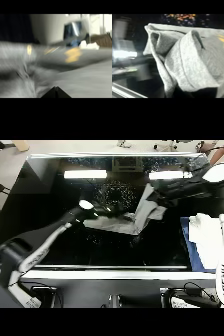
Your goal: Fold the shirts.
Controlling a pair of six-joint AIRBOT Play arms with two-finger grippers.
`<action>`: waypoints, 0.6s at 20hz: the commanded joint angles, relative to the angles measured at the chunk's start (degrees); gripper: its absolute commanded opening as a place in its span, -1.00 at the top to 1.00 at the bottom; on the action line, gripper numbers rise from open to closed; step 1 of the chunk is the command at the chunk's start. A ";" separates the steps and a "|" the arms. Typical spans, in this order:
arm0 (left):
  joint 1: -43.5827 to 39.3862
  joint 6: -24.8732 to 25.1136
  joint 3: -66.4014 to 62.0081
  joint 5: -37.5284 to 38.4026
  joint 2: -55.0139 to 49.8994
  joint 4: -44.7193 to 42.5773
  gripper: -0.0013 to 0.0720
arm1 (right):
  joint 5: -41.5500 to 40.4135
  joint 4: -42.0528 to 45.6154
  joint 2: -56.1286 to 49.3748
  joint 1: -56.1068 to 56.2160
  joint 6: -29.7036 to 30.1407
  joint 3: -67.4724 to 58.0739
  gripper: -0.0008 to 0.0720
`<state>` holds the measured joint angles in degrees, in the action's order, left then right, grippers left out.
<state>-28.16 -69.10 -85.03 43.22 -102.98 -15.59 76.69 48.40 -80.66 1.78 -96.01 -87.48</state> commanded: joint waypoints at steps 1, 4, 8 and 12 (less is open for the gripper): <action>10.25 -6.10 -0.15 4.31 13.77 -20.81 0.90 | -10.34 -5.16 -6.99 8.02 -0.17 -0.07 0.93; 19.19 -6.27 -0.15 6.62 25.88 -28.68 0.90 | -19.76 -12.68 -14.34 15.41 1.14 -0.07 0.93; 28.33 -7.56 -0.15 10.19 37.62 -32.72 0.90 | -27.89 -20.24 -23.19 21.00 1.14 -0.07 0.93; 31.19 -8.50 -0.15 13.64 42.40 -32.74 0.90 | -32.24 -36.24 -28.28 23.67 9.92 -0.07 -0.60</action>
<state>0.14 -76.64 -85.19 53.95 -64.86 -46.33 49.25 24.21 -105.19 23.11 -92.53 -87.48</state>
